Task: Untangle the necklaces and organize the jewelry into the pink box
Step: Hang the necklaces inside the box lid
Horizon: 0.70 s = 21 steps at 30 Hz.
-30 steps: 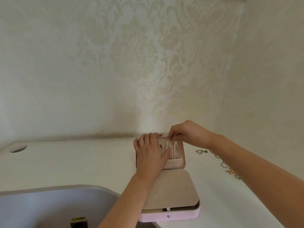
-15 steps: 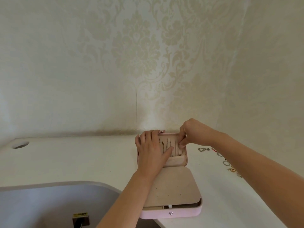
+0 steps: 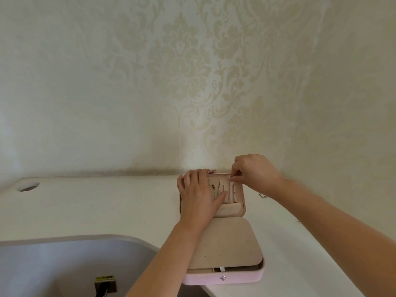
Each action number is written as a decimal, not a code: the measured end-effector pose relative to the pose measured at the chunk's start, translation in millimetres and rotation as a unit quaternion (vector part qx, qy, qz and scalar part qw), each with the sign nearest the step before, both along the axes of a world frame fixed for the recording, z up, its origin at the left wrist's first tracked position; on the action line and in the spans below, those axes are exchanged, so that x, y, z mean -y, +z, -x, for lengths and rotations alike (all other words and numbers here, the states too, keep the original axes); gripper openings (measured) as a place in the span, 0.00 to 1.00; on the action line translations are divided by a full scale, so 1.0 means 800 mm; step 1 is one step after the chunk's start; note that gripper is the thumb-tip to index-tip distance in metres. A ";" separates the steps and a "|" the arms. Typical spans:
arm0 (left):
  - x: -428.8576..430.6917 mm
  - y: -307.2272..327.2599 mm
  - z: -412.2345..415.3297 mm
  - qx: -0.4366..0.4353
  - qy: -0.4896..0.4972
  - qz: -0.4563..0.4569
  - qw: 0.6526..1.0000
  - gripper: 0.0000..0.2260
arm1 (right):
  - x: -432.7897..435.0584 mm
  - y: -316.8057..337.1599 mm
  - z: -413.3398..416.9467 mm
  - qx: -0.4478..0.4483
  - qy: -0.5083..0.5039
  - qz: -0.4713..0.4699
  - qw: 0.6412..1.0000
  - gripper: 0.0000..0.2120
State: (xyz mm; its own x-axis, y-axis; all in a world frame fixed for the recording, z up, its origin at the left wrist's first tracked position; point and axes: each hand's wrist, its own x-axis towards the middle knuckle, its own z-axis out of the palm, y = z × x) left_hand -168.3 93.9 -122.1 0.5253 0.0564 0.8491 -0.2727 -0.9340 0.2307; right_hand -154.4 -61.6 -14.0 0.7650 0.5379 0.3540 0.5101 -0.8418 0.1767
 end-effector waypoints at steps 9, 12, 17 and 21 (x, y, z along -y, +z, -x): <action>0.000 0.002 0.002 -0.027 0.003 -0.001 1.000 0.27 | 0.011 -0.014 -0.001 0.011 0.045 -0.015 0.999 0.12; 0.000 0.003 0.003 -0.034 -0.003 0.001 0.999 0.27 | 0.015 -0.019 -0.004 -0.016 0.073 -0.147 0.986 0.05; 0.001 0.001 0.001 -0.037 0.002 -0.003 0.999 0.22 | 0.020 -0.021 -0.010 -0.245 0.030 -0.364 0.898 0.17; 0.000 0.001 0.002 -0.017 -0.002 0.011 1.000 0.18 | 0.022 -0.030 -0.015 -0.343 0.029 -0.406 0.847 0.15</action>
State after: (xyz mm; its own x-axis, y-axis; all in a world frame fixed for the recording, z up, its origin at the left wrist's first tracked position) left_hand -170.0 93.7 -121.3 0.5539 0.0728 0.8294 -0.2672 -0.9279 0.2599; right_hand -142.7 -79.4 -37.7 0.9212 0.3736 0.1085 0.3032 -0.5147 -0.8020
